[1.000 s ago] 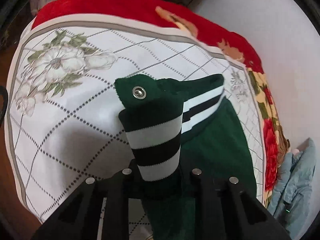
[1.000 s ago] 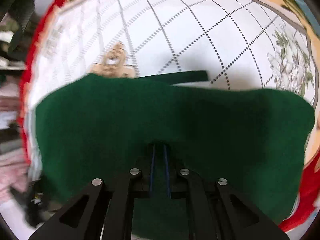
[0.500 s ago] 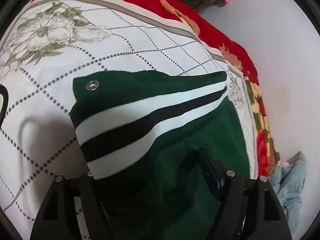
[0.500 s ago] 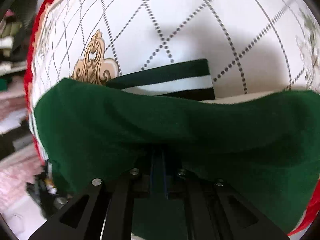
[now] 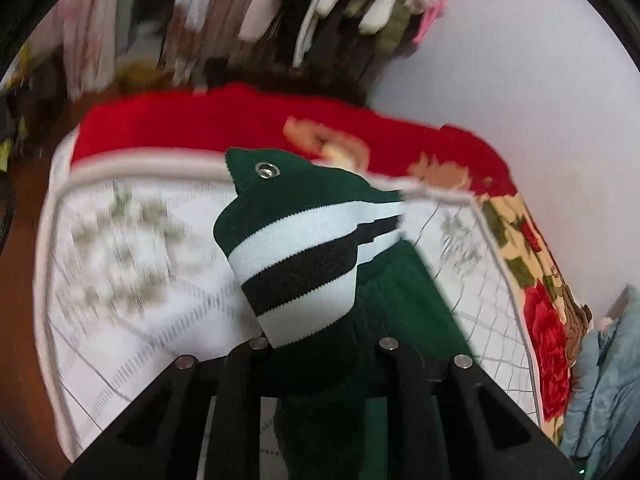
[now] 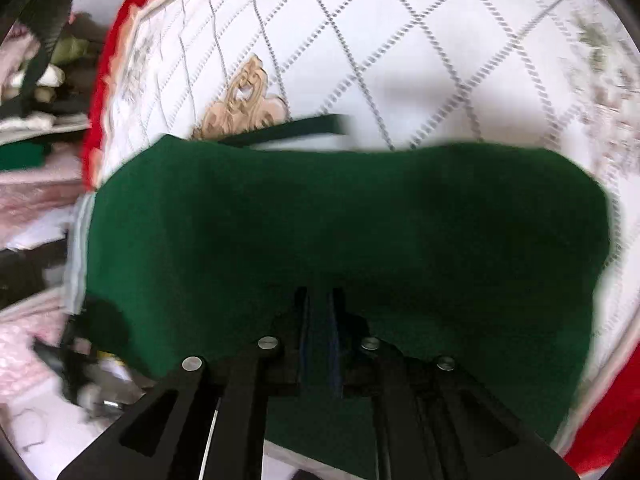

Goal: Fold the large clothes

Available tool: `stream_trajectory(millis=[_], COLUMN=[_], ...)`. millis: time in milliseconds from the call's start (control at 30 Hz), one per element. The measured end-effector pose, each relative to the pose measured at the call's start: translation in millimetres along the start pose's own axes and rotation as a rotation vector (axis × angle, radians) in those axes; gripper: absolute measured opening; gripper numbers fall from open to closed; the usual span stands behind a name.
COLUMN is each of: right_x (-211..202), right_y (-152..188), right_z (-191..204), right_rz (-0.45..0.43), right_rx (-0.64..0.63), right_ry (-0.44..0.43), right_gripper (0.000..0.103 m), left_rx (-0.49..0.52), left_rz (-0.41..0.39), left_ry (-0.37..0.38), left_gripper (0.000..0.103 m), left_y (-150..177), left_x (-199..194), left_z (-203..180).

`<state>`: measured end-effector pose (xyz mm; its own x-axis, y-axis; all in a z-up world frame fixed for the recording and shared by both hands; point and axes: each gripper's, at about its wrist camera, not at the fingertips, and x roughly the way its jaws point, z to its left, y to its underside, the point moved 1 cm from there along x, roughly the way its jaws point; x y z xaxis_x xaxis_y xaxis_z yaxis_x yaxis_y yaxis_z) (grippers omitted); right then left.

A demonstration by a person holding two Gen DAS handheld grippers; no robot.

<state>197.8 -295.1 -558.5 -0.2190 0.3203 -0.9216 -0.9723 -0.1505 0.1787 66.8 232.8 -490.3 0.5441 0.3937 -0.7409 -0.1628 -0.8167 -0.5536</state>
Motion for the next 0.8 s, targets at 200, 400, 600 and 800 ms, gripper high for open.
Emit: stream_trajectory(millis=[200,400,600,800], right_x=[55.5,39.3,-57.7,-39.2], right_y=[24.0,30.2,78.5,117.8], right_z=[-47.4,-68.7,-134.6,-215.6], right_rz=[-0.026,0.021,-0.175,-0.121], right_rx=[0.242,0.199,0.261,0.364], right_ry=[-0.031,-0.223,-0.348,-0.214], right_gripper=[0.007,0.01,0.07,0.068], left_rx=[0.231,0.616,1.062,1.372], left_rz=[-0.084,-0.153,-0.107,0.022], left_ry=[0.047,0.189,0.403,0.52], left_gripper=[0.016,0.015,0.015,0.015], left_y=[-10.7,52.5,185.6,301.5], left_x=[-46.3,-100.7,-139.6,-133.2], left_z=[-51.0,-146.1,-208.5,-213.9])
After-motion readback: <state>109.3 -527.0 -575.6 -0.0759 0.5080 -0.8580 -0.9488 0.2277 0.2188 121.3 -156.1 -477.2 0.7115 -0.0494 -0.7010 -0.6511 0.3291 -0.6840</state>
